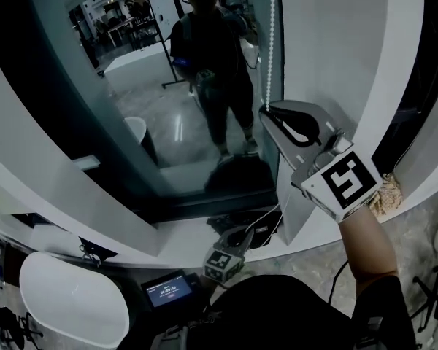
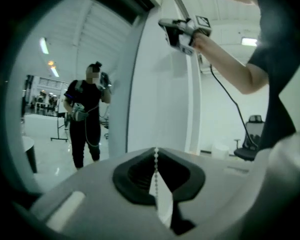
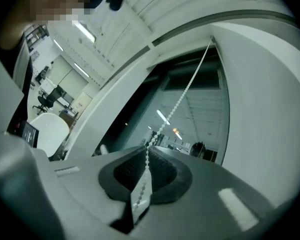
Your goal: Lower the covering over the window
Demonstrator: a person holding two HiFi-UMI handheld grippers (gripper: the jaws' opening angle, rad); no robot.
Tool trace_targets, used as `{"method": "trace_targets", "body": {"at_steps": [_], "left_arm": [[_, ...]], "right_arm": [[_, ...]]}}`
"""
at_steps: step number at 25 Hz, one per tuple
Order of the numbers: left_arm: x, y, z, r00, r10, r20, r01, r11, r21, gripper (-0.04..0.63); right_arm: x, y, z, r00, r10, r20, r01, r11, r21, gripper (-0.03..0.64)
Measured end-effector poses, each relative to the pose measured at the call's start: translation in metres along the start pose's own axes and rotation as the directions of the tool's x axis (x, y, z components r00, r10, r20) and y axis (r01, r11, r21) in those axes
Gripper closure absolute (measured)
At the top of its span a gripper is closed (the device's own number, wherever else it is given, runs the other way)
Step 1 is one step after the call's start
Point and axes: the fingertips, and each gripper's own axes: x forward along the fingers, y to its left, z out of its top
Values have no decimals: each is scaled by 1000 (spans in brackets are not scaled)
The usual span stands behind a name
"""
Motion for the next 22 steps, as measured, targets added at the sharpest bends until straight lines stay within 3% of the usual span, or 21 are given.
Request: {"method": "trace_targets", "body": {"at_steps": [3, 5, 7, 9, 12, 14, 16, 18, 19, 20, 22], "left_arm": [[-25, 31, 36, 986, 127, 107, -101, 970, -223, 538], [-41, 49, 59, 967, 195, 166, -138, 943, -302, 502], [-51, 55, 92, 949, 212, 234, -143, 950, -278, 509], [-51, 55, 138, 930, 189, 316, -134, 973, -187, 501], [-44, 65, 189, 890, 182, 418, -170, 983, -65, 425], [-43, 81, 198, 870, 198, 452, -186, 980, -71, 402], [-48, 94, 198, 873, 183, 451, -140, 982, -128, 383], [-54, 99, 188, 907, 90, 411, -6, 980, -200, 357], [-57, 103, 179, 919, 36, 393, 69, 966, -248, 357], [-60, 108, 173, 919, 10, 394, 120, 946, -302, 357], [-63, 117, 176, 896, 30, 443, 151, 917, -369, 357]], "right_arm": [[-9, 34, -80, 991, 7, -133, -6, 1000, 11, 604], [-20, 45, -116, 981, -20, -191, 17, 1000, -18, 604], [-32, 51, -139, 964, -56, -262, 28, 994, -109, 604], [-38, 62, -163, 942, -73, -329, 11, 982, -187, 604], [-40, 92, -214, 907, -26, -419, -53, 983, -176, 604], [-44, 112, -250, 881, 13, -473, -88, 987, -136, 604], [-49, 128, -278, 856, 45, -516, -104, 991, -87, 604], [-56, 139, -300, 835, 69, -546, -101, 994, -29, 604], [-60, 141, -308, 827, 78, -557, -92, 996, 2, 604], [-65, 142, -314, 820, 85, -565, -84, 996, 28, 604], [-73, 143, -323, 808, 97, -581, -83, 995, 51, 604]]}}
